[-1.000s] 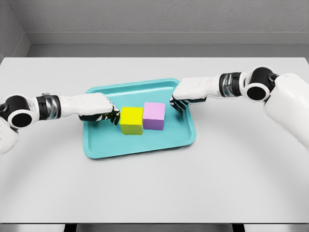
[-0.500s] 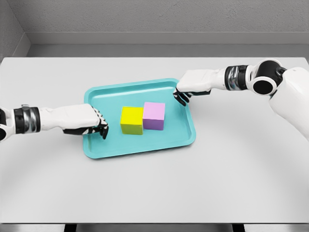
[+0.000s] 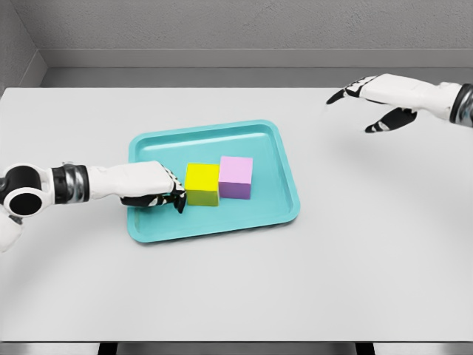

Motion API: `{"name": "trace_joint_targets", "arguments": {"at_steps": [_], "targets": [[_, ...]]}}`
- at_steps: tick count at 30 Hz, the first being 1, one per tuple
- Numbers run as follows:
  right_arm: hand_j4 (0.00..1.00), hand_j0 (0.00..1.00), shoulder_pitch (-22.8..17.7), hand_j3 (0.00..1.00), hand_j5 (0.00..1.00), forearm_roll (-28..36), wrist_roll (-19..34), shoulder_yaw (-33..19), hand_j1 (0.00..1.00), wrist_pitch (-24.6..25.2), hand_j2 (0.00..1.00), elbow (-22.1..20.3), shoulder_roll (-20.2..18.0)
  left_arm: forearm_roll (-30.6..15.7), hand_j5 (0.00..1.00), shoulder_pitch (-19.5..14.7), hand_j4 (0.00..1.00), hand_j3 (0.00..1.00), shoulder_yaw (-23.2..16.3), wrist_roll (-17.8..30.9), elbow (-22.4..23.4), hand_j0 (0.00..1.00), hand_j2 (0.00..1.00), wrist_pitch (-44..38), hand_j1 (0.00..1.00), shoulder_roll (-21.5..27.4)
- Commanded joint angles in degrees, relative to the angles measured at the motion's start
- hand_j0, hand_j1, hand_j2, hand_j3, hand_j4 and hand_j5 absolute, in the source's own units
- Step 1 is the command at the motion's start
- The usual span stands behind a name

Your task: Push two cubes

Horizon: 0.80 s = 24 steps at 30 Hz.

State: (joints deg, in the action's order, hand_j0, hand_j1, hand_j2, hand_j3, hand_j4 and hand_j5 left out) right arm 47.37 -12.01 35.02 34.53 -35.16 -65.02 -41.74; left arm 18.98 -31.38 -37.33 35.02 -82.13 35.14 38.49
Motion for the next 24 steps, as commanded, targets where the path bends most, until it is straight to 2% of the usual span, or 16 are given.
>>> {"name": "trace_joint_targets", "arguments": {"at_steps": [1,7,10,16,24], "targets": [[1.00,1.00,0.0,1.00,1.00,0.8,0.0,-1.1,1.00,0.2,1.00,0.3,0.0,-0.3,0.41,-0.3,0.41,0.41,0.1,0.0,1.4,0.41,0.41,-0.1,0.41,-0.8],[1.00,1.00,0.3,1.00,1.00,1.9,0.0,-0.9,1.00,0.2,1.00,0.3,-0.5,-0.2,0.41,-0.7,0.41,0.41,0.0,0.0,2.9,0.41,0.41,-0.1,0.41,-1.6],[1.00,1.00,-0.3,1.00,1.00,2.0,0.0,-0.6,1.00,0.2,1.00,0.3,-0.5,-0.2,0.41,-1.7,0.41,0.41,0.1,0.0,5.4,0.41,0.41,-0.1,0.41,-2.7],[1.00,1.00,-1.9,1.00,1.00,1.7,0.0,-0.5,1.00,0.2,1.00,0.8,-0.7,0.2,0.41,-1.7,0.41,0.41,0.0,0.0,5.4,0.41,0.41,-0.1,0.41,-2.9],[1.00,1.00,-1.8,1.00,1.00,1.8,0.0,-0.4,1.00,0.2,1.00,0.5,0.2,-0.5,0.42,-1.4,0.42,0.42,0.1,0.0,5.7,0.42,0.42,-0.1,0.42,-3.1]]}}
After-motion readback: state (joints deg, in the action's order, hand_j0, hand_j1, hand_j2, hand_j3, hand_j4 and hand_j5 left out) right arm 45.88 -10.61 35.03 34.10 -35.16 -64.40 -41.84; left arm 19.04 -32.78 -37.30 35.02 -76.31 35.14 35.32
